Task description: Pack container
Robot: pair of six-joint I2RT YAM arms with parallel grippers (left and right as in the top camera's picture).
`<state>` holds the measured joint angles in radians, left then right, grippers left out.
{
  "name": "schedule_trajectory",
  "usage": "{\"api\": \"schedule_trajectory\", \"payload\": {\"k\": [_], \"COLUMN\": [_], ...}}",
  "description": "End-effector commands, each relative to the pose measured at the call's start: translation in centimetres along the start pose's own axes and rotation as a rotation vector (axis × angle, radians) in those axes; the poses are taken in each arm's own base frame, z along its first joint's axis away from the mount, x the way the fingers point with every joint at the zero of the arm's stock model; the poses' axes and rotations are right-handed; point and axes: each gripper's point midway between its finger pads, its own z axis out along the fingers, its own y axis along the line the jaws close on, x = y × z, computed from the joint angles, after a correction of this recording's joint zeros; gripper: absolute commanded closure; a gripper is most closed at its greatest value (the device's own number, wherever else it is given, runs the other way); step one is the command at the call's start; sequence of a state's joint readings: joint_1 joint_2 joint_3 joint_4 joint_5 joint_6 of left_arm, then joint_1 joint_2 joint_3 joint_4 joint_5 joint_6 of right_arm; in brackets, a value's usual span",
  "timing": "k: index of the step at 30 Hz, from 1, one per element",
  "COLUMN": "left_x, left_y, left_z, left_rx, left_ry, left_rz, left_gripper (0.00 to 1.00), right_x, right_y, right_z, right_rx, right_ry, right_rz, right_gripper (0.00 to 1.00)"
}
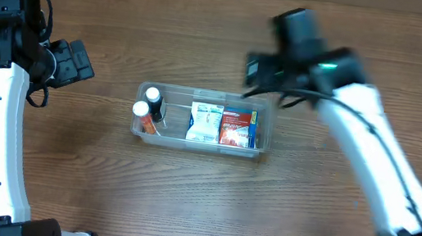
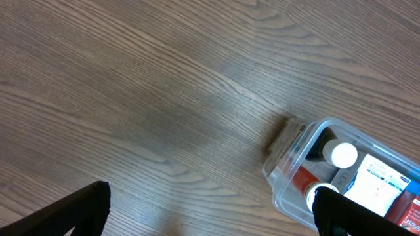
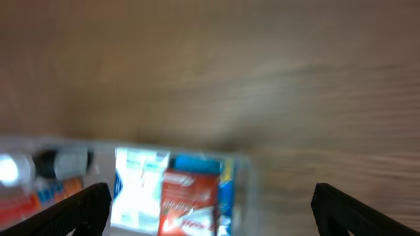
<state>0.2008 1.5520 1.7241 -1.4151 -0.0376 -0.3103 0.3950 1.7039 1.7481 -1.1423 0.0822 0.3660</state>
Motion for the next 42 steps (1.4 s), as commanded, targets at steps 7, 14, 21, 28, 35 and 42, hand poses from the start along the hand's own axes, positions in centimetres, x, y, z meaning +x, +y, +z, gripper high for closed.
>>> {"api": "schedule_trajectory", "payload": {"k": [7,14,21,28,35,42], "left_x": [-1.2,4.1,10.4,10.4,10.4,10.4], "left_y": [-0.5,-0.4,1.8,1.7,1.7,1.7], "left_z": [-1.5,-4.4,-2.3,-1.3,-1.0,-1.0], "left_rx": [0.031,0.135,0.157,0.147,0.145,0.145], "left_ry": [-0.09,-0.332,-0.423,-0.383,-0.373,-0.371], "left_rz": [0.138,0.205,0.197,0.199,0.199,0.199], "left_gripper": [0.0,0.0,0.0,0.0,0.0,0.0], "right_x": [-3.0,1.0,10.6,13.3,14.0,11.7], "right_y": [-14.4,-12.8,-12.7,-13.4,-13.7,-13.3], "right_z": [0.1,-1.4,-2.8,-3.6,-1.5,-4.2], "right_rx": [0.174,0.173,0.11,0.129,0.162,0.121], "right_ry": [-0.024,-0.127,-0.207,-0.156,-0.069,-0.24], "right_rz": [0.202,0.176,0.184,0.181,0.174,0.18], "right_gripper": [0.0,0.0,0.0,0.0,0.0,0.0]}}
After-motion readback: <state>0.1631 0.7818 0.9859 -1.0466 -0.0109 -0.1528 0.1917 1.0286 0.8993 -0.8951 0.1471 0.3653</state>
